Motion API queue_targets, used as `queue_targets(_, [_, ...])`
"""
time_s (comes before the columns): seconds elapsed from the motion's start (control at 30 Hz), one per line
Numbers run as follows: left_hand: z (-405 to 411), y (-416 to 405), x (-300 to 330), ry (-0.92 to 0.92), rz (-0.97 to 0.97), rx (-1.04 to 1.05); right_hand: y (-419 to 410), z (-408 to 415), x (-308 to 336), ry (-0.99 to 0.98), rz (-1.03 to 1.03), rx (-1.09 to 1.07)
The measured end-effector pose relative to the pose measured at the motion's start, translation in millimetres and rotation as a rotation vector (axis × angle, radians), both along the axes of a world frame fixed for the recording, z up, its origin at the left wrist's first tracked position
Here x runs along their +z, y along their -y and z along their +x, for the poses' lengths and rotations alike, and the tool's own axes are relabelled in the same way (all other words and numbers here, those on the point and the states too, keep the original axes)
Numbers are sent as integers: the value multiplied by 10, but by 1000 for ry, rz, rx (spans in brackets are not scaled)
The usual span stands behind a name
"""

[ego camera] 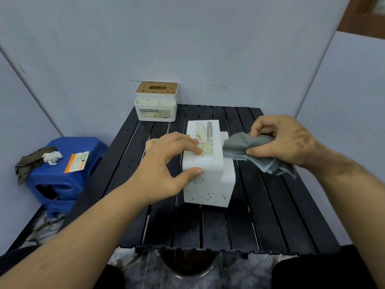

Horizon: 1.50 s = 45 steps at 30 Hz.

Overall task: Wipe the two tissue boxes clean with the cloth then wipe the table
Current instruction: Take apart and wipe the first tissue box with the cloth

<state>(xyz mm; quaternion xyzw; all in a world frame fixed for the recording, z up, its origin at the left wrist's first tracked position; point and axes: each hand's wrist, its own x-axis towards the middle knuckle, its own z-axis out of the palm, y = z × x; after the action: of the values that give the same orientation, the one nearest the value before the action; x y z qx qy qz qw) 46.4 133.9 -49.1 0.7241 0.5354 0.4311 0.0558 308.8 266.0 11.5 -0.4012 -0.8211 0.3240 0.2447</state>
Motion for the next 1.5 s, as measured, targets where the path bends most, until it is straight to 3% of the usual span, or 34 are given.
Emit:
queue_targets(0.23, [18, 15, -5, 22, -14, -3, 430, 8, 18, -57, 40, 125])
queue_targets(0.4, [8, 3, 0, 36, -18, -16, 413, -82, -102, -240, 32, -46])
queue_targets(0.53, [15, 23, -2, 28, -15, 6, 480, -182, -107, -235, 16, 63])
queue_targets(0.67, [31, 7, -3, 45, -17, 3, 398, -190, -186, -326, -61, -1])
queue_targets(0.87, [31, 14, -12, 20, -9, 14, 314, -102, -120, -231, -188, 114])
queue_targets(1.03, [55, 6, -14, -13, 4, 49, 461, -286, -226, -309, -98, 12])
queue_targets(1.27, [57, 28, 22, -2, -35, 39, 308, 117, 83, -82, -221, 234])
queue_targets(1.43, [20, 72, 12, 104, -154, 25, 299, 178, 205, -431, -118, 71])
queue_targets(1.5, [25, 91, -12, 160, -124, 50, 391, 28, 170, -460, -42, 87])
